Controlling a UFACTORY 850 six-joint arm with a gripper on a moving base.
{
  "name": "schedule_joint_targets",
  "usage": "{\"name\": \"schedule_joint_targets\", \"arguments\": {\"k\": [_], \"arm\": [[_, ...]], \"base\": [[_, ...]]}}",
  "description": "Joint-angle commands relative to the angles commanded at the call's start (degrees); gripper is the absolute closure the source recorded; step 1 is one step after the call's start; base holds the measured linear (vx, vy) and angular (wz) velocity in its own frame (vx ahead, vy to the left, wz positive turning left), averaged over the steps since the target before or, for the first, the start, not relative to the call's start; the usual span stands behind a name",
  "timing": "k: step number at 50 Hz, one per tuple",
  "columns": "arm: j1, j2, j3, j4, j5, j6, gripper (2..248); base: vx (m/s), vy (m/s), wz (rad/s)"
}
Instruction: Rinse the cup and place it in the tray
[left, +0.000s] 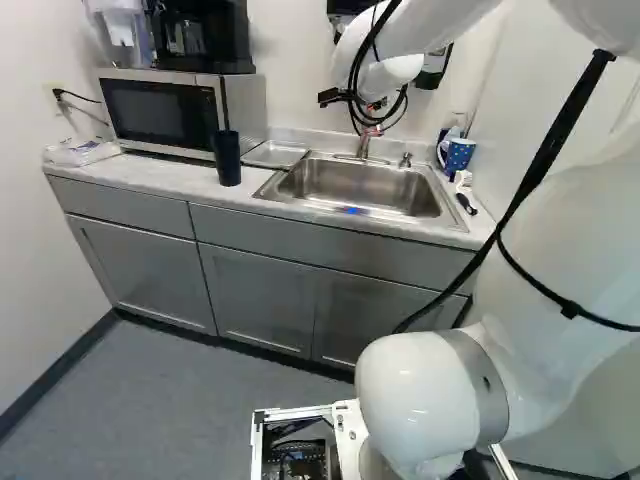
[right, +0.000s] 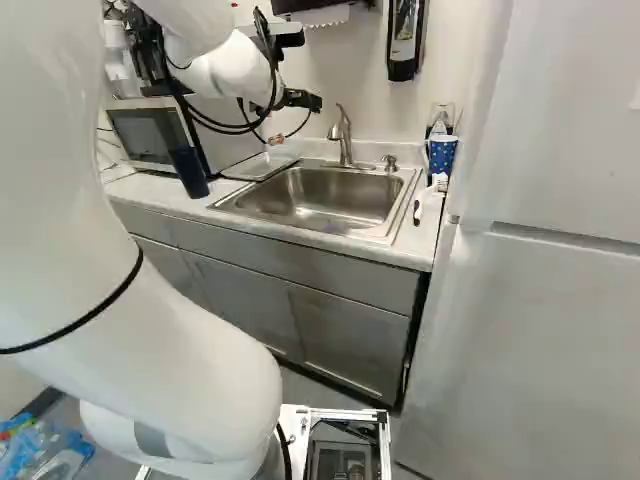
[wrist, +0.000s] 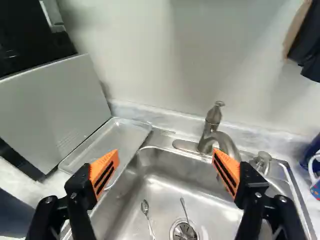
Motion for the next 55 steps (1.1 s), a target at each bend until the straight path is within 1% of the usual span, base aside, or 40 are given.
{"name": "schedule_joint_targets", "arguments": {"k": [20,53,55], "arm": [[0.0,0.0,0.0,0.0,0.0,0.0,3],[0.0,0.0,0.0,0.0,0.0,0.0,3],[0.0,-0.46,-0.44,0.0,0.0,0.0,3]], "base": [[0.055,0.046,0.233],[0.049,0.003,0.013],[0.035,0.002,0.006]]}}
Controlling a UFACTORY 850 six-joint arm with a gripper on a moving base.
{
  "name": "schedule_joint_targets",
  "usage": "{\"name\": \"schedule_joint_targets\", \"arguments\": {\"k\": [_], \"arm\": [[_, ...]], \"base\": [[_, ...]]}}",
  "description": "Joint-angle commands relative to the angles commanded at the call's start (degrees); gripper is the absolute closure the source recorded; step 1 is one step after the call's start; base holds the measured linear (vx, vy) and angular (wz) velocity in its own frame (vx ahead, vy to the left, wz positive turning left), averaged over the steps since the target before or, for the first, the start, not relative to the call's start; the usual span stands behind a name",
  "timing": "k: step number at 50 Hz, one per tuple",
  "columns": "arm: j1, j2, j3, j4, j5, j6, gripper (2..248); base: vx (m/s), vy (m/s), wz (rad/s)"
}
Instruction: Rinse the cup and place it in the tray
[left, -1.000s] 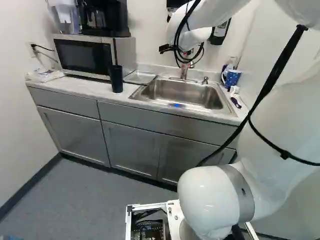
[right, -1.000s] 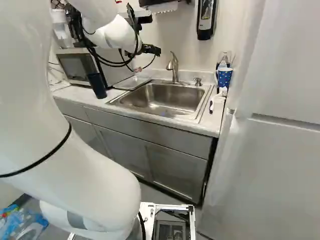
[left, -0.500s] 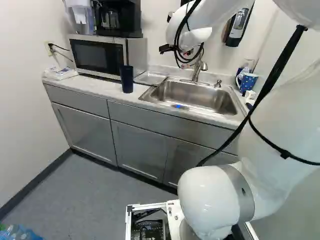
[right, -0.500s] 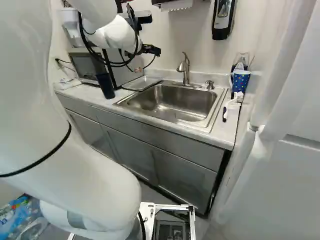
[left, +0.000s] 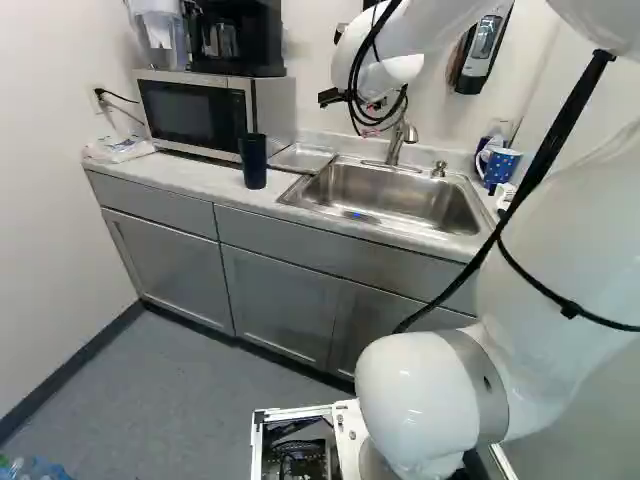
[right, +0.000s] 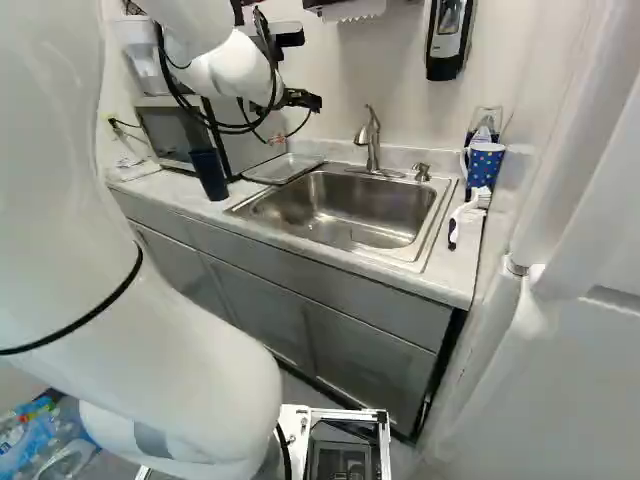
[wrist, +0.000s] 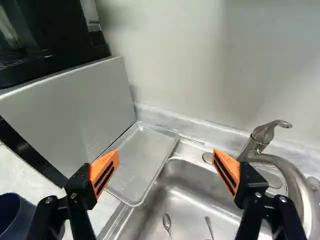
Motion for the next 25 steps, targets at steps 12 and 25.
{"name": "schedule_joint_targets", "arguments": {"k": [12,25], "arm": [[0.0,-0.6,-0.58,0.0,0.0,0.0,3],[-0.1,-0.74,-0.72,0.0,0.0,0.0,3]], "base": [[0.002,0.0,0.001],[0.0,0.0,0.0]]}}
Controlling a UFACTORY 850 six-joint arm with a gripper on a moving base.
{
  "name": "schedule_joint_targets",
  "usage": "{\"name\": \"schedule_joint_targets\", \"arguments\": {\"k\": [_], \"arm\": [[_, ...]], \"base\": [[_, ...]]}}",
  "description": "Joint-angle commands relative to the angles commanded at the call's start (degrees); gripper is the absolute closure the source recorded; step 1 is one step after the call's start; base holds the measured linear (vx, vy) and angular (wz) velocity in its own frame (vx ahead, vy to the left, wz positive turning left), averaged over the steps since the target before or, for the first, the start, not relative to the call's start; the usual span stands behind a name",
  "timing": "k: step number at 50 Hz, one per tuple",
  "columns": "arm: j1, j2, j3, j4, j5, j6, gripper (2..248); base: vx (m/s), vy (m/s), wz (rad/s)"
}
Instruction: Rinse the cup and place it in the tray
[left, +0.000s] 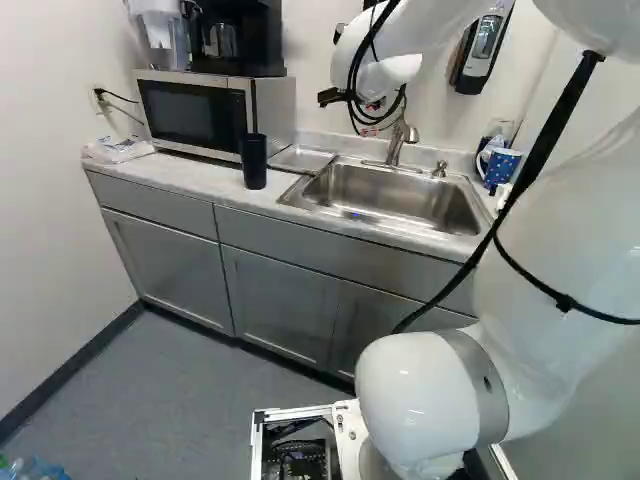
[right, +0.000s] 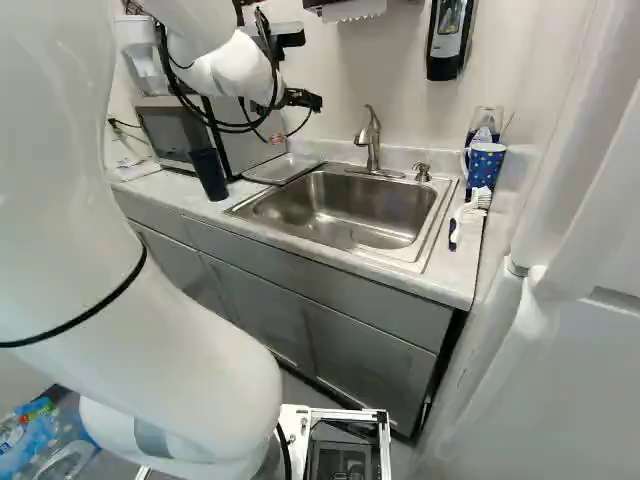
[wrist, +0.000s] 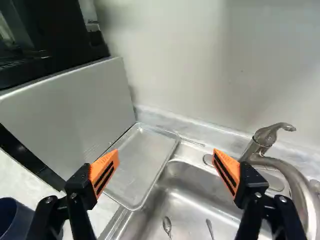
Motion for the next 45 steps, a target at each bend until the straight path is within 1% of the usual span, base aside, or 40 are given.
{"name": "schedule_joint_targets", "arguments": {"k": [9,22,45], "arm": [[-0.69,-0.86,-0.83,0.0,0.0,0.0,3],[-2.37,-3.0,-2.94,0.0,-0.27,0.0,3],[-5.36,-8.18,-8.19,0.0,-1.72,0.0,3]], "base": [[0.0,0.0,0.0],[0.0,0.0,0.0],[0.0,0.0,0.0]]}}
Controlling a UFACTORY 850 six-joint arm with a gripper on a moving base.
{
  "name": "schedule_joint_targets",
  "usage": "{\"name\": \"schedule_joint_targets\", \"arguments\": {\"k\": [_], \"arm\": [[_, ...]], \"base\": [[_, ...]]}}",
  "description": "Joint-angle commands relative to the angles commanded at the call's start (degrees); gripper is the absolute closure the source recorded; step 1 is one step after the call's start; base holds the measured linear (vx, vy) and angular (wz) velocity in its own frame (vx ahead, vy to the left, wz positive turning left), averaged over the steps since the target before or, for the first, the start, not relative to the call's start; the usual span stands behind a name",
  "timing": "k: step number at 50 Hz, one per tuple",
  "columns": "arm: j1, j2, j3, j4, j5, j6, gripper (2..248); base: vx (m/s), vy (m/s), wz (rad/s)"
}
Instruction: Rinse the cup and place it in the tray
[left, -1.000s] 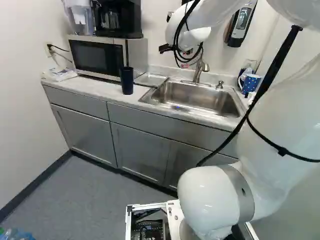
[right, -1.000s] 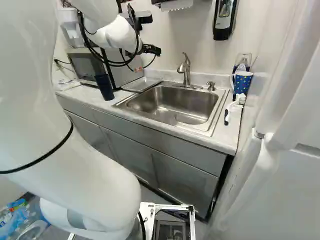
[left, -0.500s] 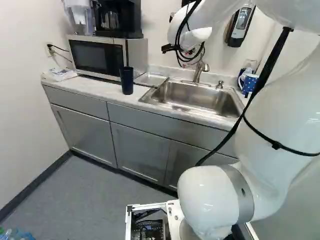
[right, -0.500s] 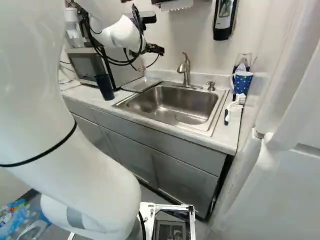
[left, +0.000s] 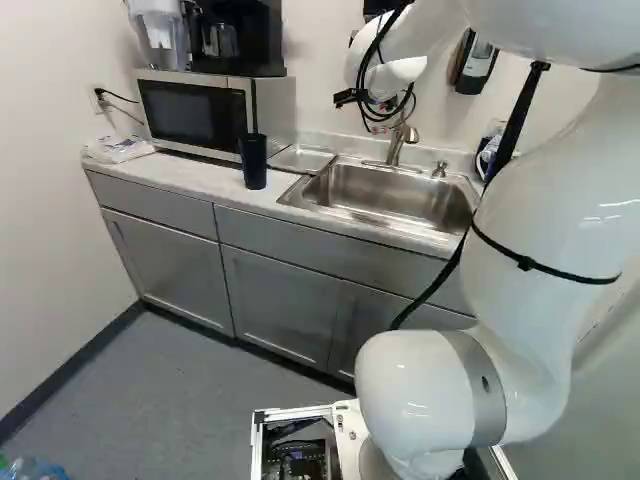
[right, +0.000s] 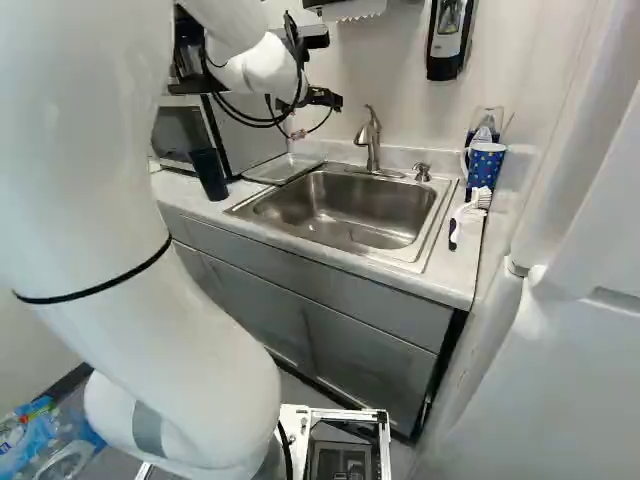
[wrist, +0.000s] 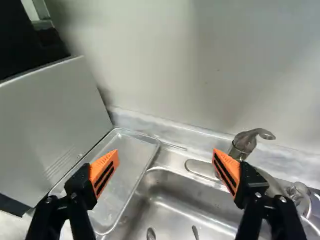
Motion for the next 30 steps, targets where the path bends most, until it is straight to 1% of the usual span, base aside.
{"name": "schedule_joint_targets", "arguments": {"k": [30], "arm": [[-3.54,-7.16,-7.67,0.0,-4.55,0.0,3]], "base": [[0.0,0.0,0.0]]}}
